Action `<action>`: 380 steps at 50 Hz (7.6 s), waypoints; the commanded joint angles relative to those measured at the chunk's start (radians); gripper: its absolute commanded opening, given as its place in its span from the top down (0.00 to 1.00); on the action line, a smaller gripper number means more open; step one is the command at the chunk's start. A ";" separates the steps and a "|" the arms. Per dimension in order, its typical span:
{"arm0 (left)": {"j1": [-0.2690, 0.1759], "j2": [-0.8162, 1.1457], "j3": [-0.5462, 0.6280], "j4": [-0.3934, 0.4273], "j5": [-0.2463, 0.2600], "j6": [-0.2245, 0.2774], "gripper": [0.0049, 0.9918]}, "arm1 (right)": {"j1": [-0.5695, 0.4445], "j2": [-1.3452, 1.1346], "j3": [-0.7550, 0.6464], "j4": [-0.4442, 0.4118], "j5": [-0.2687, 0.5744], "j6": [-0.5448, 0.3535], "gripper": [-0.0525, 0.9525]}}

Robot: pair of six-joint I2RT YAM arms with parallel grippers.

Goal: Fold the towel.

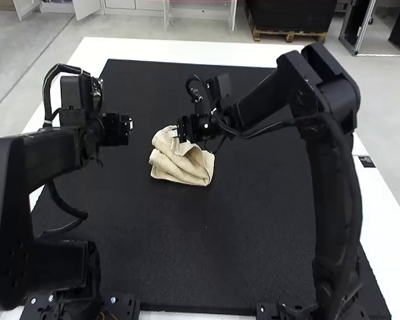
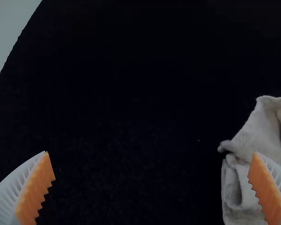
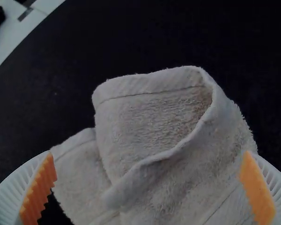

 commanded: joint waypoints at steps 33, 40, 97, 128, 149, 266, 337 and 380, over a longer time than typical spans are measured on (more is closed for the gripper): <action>0.006 -0.026 -0.004 -0.001 0.009 -0.008 0.02 | 0.035 0.110 0.138 0.008 0.035 -0.053 0.78; 0.006 -0.026 -0.006 0.002 0.011 -0.008 0.02 | 0.036 0.121 0.141 0.007 0.033 -0.059 0.94; 0.004 -0.026 -0.010 0.008 0.009 -0.011 0.02 | 0.092 -0.094 0.044 -0.099 -0.001 -0.076 0.97; 0.004 -0.026 -0.010 0.008 0.009 -0.014 0.02 | 0.150 -0.105 0.008 -0.105 -0.017 -0.070 0.97; 0.006 -0.026 -0.010 0.005 0.009 -0.016 0.02 | 0.152 -0.065 0.024 -0.053 -0.025 -0.028 0.55; 0.004 -0.042 0.020 0.026 0.008 -0.031 0.02 | 0.110 0.242 0.057 0.250 -0.085 0.015 0.97; -0.026 -0.293 0.416 -0.182 -0.038 -0.085 0.03 | -0.298 -1.001 -0.253 0.103 -0.068 0.153 0.95; 0.161 -1.029 0.062 -0.099 0.009 -0.039 0.04 | -0.580 -1.926 -0.759 0.250 -0.203 0.433 0.93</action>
